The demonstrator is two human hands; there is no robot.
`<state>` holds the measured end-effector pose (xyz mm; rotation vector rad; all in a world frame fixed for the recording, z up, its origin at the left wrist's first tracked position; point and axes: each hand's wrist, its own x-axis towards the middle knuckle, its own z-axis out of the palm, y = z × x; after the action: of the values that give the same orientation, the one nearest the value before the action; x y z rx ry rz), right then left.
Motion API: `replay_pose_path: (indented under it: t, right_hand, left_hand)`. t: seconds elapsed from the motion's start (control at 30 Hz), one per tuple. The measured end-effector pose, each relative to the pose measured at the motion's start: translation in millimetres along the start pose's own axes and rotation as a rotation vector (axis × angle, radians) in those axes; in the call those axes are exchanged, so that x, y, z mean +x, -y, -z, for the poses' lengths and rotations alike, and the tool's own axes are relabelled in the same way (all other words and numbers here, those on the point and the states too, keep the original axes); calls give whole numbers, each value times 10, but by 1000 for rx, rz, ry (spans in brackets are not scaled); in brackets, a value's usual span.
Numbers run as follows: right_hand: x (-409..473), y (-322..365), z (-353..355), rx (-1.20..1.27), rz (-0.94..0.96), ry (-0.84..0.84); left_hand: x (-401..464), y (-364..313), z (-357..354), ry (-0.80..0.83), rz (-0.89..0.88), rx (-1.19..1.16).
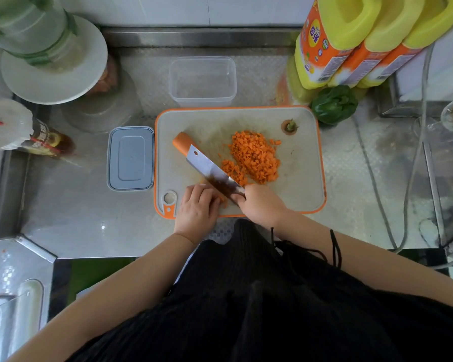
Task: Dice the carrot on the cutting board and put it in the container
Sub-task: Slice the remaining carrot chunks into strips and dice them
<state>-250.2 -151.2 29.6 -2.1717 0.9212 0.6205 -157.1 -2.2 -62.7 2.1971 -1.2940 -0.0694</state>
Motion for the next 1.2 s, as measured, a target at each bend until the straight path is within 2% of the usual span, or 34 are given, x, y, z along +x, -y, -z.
replay_pose_path:
  t: [0.13,0.67,0.9,1.03,1.2]
  right_hand:
    - [-97,-79,-29,-80,4,-18]
    - [-117,18,-47,-169,4,105]
    - [-18,55,-232,-224,-10,7]
    - [-13,61,-253,-205,-28,-22]
    - [36,-18,-98,-44,-14,26]
  left_hand:
    - [-58,2,29,-57,-22,31]
    - [-44,5,4,-12,74,-4]
    - [-52,16,-24,-10,102,-31]
    - [-62,33,-24,-20,83,-25]
    - [-60,45,-13,-29,38,-16]
